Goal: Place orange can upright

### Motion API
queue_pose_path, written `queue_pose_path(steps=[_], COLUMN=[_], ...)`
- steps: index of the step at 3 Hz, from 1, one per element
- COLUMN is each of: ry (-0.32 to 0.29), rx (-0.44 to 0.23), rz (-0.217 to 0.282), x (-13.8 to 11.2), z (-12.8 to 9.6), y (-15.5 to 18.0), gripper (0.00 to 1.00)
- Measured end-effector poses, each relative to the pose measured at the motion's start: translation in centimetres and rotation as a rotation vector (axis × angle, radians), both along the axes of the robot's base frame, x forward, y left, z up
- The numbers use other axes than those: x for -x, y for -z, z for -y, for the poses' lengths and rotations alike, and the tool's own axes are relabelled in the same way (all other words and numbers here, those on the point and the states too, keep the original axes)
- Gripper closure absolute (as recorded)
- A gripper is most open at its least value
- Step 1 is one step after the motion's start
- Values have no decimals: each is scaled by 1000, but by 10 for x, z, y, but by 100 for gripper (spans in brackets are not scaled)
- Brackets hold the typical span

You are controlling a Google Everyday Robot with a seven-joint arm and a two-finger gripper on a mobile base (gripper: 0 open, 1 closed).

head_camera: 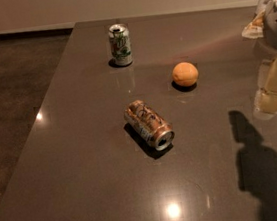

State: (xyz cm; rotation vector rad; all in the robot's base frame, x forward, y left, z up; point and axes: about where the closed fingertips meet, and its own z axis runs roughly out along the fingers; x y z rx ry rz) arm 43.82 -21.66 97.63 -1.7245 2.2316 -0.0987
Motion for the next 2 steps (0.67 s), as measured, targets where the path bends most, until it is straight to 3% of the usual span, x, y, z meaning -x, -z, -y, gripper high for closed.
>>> queue_pose_path(steps=[1,2], ry=[-7,-88], rx=[-1,10], rz=[4,13], x=[-2,-9], z=[-2,-20], y=[-1,1], gripper=[0,0])
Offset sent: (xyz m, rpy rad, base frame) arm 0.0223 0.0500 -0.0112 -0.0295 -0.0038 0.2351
